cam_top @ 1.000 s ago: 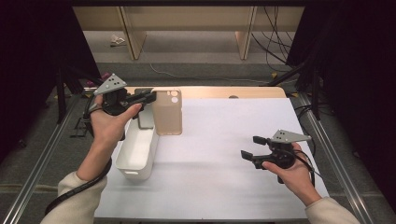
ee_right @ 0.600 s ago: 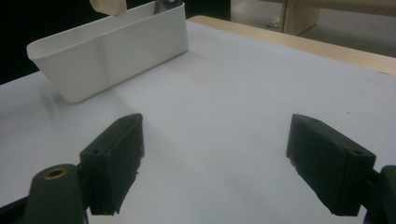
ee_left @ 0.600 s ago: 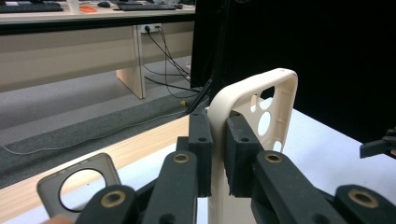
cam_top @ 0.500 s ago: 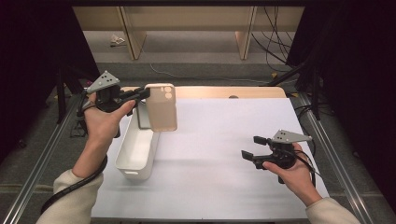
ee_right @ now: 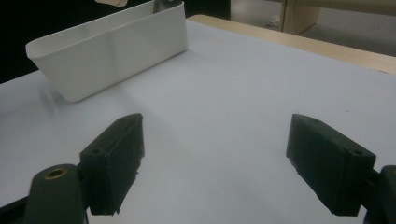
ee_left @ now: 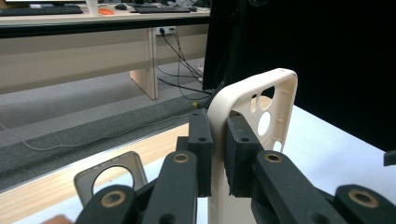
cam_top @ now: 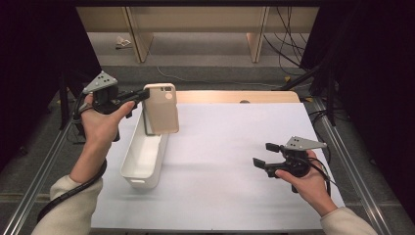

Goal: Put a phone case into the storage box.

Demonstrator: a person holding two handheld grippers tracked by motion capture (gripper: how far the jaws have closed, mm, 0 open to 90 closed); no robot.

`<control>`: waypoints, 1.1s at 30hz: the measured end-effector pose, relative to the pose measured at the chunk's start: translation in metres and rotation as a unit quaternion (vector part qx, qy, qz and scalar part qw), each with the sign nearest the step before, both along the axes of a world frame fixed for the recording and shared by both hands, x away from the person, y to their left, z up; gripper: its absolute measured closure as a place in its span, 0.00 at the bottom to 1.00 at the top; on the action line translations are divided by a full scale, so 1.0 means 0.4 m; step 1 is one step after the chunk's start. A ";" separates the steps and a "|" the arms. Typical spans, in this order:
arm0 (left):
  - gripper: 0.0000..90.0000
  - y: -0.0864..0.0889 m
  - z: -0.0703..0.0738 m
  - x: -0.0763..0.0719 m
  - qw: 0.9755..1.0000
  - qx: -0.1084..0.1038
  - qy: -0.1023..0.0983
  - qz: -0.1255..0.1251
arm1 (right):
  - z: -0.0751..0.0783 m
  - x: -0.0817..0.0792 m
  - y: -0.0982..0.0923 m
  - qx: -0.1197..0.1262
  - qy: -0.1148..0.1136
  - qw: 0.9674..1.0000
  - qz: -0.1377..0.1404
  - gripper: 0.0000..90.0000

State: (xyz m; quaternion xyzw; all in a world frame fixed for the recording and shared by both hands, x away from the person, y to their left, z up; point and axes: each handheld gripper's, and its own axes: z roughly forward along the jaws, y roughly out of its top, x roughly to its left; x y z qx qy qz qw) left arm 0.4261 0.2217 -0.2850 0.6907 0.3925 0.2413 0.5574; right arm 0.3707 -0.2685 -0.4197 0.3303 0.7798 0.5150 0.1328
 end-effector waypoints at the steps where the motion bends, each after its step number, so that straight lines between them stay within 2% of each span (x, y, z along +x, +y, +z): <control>1: 0.91 0.004 0.000 0.002 1.000 0.000 0.001 0.002 | 0.000 0.000 0.000 0.000 0.001 1.000 0.000 0.22; 15: 0.91 0.041 0.007 0.019 1.000 0.009 0.001 0.012 | -0.001 0.001 0.000 0.002 0.001 1.000 0.000 0.22; 25: 0.91 0.065 -0.002 0.038 1.000 0.005 0.005 0.025 | -0.002 0.002 -0.001 0.002 0.003 1.000 0.000 0.22; 33: 0.91 0.067 -0.004 0.045 0.999 0.011 0.001 0.033 | -0.002 0.001 0.000 0.002 0.002 1.000 0.000 0.22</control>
